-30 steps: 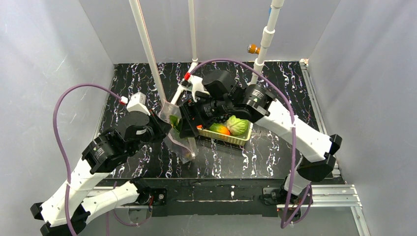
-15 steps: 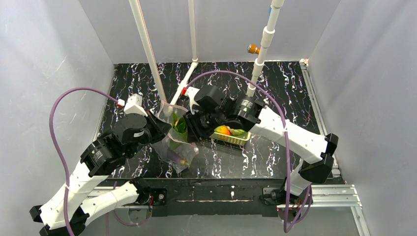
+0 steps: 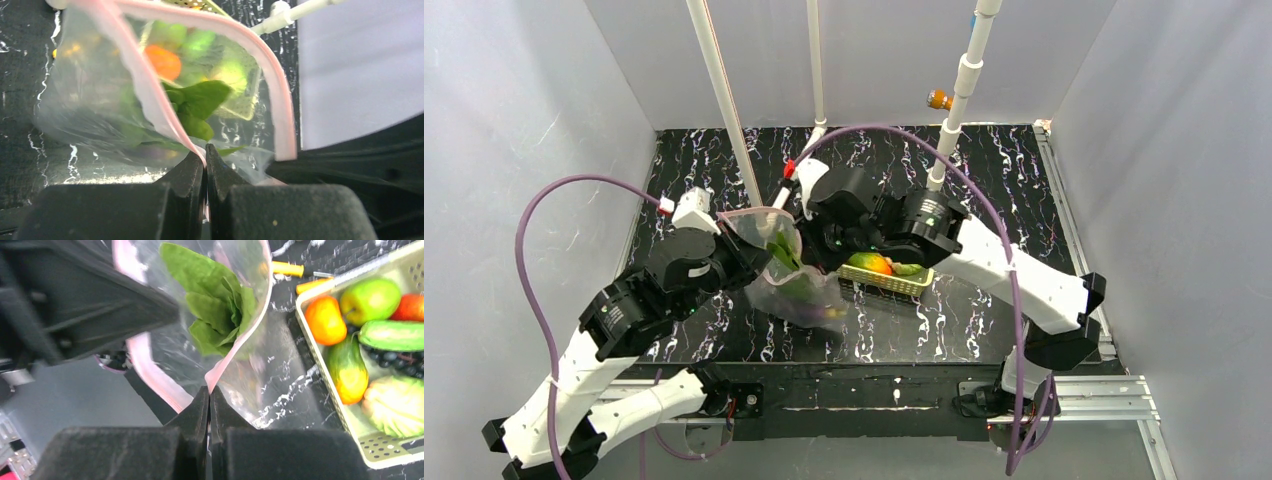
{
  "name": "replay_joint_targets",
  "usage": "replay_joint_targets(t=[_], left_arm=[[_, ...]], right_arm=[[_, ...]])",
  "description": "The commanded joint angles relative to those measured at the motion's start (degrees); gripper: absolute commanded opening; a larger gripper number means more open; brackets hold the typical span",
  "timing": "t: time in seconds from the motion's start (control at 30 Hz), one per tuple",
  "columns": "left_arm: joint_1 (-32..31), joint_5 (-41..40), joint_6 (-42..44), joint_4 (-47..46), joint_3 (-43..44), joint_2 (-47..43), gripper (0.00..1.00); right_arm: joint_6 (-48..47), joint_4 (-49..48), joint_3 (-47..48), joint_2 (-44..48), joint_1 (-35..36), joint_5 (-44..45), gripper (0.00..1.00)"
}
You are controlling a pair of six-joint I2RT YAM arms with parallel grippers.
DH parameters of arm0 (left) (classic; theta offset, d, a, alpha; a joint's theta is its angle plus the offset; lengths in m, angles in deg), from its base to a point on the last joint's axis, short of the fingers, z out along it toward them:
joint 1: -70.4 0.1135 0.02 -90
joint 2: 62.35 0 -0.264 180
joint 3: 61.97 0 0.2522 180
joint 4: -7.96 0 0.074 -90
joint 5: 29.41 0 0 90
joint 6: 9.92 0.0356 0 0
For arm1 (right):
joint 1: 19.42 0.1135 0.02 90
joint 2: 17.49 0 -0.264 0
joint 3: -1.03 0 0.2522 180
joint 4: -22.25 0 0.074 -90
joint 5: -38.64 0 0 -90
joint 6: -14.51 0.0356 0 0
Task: Place the food in the zip-top bag and seal the zipper
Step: Adjust the zipper food storage bag at the center of the board.
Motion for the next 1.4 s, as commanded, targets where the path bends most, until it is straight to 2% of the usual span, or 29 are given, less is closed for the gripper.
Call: replay_joint_targets(t=[0.0,0.07,0.17,0.27,0.43,0.67,0.77,0.9,0.97,1.2,1.27,1.37], left_arm=[[-0.2,2.2,0.2,0.7,3.5,-1.5,0.00],[-0.2,1.0,0.0,-0.4,0.4,-2.7,0.00],[-0.2,-4.5,-1.3,2.4,-4.8,-3.0,0.00],[-0.1,-4.5,-0.5,4.0,-5.2,-1.8,0.00],[-0.1,-3.2,1.8,6.5,-0.6,-0.9,0.00],[-0.1,4.0,4.2,5.2,9.3,1.3,0.00],[-0.1,3.2,4.0,5.4,5.8,0.4,0.00],[-0.1,-1.4,2.6,7.2,-1.6,-2.4,0.00],[-0.1,-2.1,1.8,6.7,-4.4,-3.7,0.00],[-0.1,1.0,5.3,3.3,0.4,-0.5,0.00],[-0.1,2.4,5.5,1.6,0.5,-0.1,0.00],[-0.1,4.1,5.8,-1.8,-0.3,0.6,0.00]], right_arm=[[-0.8,8.2,12.0,0.2,1.7,1.1,0.01],[-0.2,6.4,8.9,0.0,1.6,-0.9,0.01],[-1.2,-5.7,-1.9,0.4,1.4,-2.5,0.01],[-1.7,-12.0,-6.9,-1.0,0.7,-3.0,0.01],[-1.6,-12.2,-5.9,-1.5,0.6,-3.6,0.01],[0.7,-13.2,-5.1,6.3,0.8,-5.7,0.01],[1.0,-15.7,-8.7,8.7,0.7,-7.2,0.01],[0.0,-24.8,-20.3,11.3,0.7,-7.2,0.01],[-0.7,-26.2,-22.8,10.8,0.6,-6.3,0.01],[-3.8,-20.5,-18.3,8.0,-0.2,-3.8,0.01],[-5.1,-17.6,-15.2,7.0,-0.2,-3.4,0.08],[-6.5,-14.1,-9.7,5.6,-0.2,-2.9,0.25]])
